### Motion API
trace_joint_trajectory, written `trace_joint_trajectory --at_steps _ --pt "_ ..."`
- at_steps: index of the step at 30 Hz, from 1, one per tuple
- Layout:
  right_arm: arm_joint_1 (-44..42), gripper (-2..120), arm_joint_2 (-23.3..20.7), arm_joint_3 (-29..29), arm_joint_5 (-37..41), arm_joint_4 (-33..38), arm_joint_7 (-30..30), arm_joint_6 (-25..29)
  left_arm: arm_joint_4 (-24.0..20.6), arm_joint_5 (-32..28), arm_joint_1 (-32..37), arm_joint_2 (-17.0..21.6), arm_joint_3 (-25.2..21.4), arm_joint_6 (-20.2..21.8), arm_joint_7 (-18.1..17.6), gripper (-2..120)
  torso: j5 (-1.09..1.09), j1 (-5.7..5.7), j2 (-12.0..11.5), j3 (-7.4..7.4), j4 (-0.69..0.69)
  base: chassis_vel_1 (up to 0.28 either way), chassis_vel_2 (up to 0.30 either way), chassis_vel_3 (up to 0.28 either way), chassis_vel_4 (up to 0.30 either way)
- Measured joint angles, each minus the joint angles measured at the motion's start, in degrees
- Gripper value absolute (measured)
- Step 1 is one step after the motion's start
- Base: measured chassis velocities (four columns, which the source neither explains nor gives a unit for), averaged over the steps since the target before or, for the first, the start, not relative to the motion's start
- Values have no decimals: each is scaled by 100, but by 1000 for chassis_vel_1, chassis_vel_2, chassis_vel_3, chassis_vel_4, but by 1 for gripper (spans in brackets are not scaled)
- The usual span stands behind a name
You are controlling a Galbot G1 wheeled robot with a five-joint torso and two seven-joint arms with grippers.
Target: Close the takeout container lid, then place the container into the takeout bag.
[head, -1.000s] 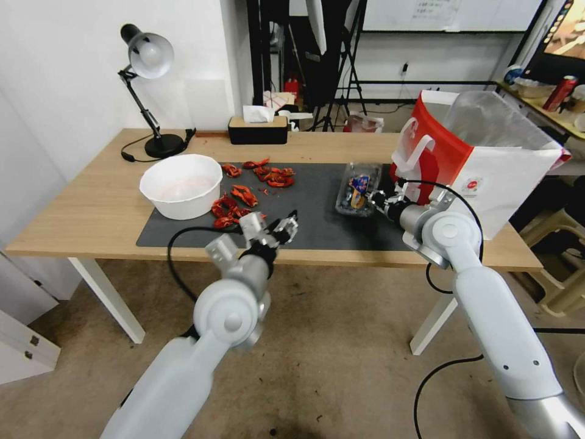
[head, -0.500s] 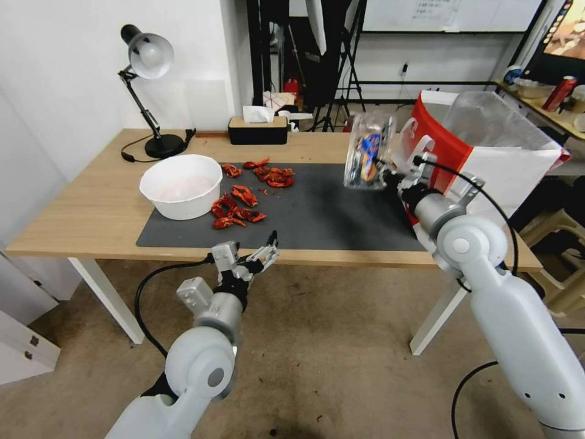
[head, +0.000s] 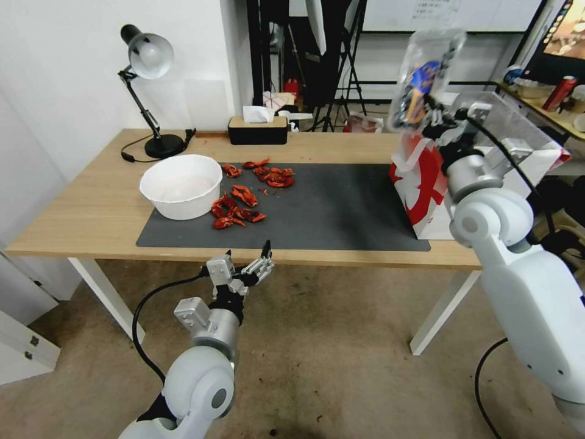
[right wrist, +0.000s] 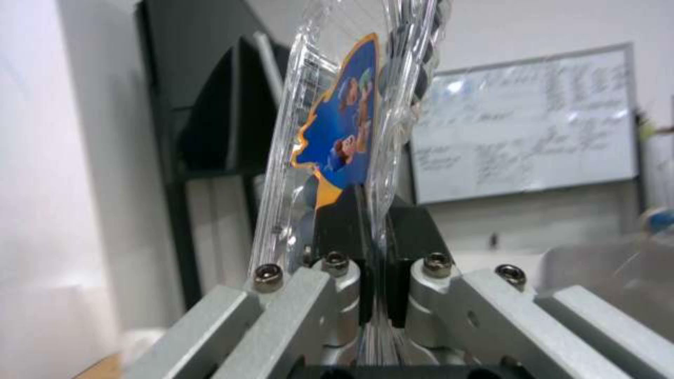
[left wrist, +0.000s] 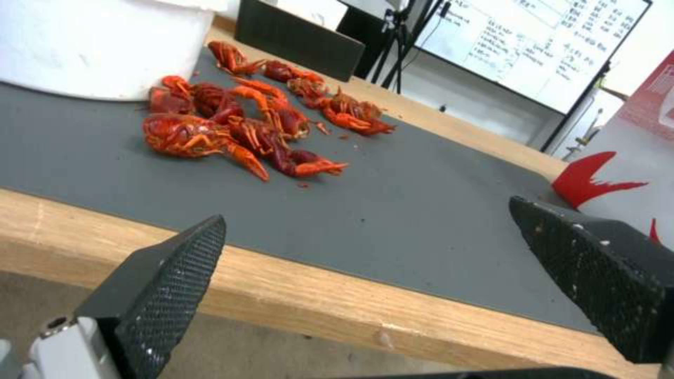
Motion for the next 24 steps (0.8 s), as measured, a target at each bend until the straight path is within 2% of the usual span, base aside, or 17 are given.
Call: trace_joint_trajectory --at_steps 6,10,18,24 --pt "244 0 -81 7 -567 -289 277 111 56 7 45 -15 -1 -59 -4 100 1 0 0 0 1 0 0 0 0" --pt "357 0 -257 101 -950 -462 561 -12 88 13 101 -39 -7 -90 1 100 0 0 0 0 -1 0 0 0 0" --pt "275 0 -403 199 -1292 -515 876 -248 57 103 192 -1 -147 -178 147 100 0 0 0 0 0 0 0 0 0" --pt "182 0 -453 271 -1192 -442 1021 -490 37 237 275 -2 -193 -271 210 100 -1 0 0 0 0 0 0 0 0"
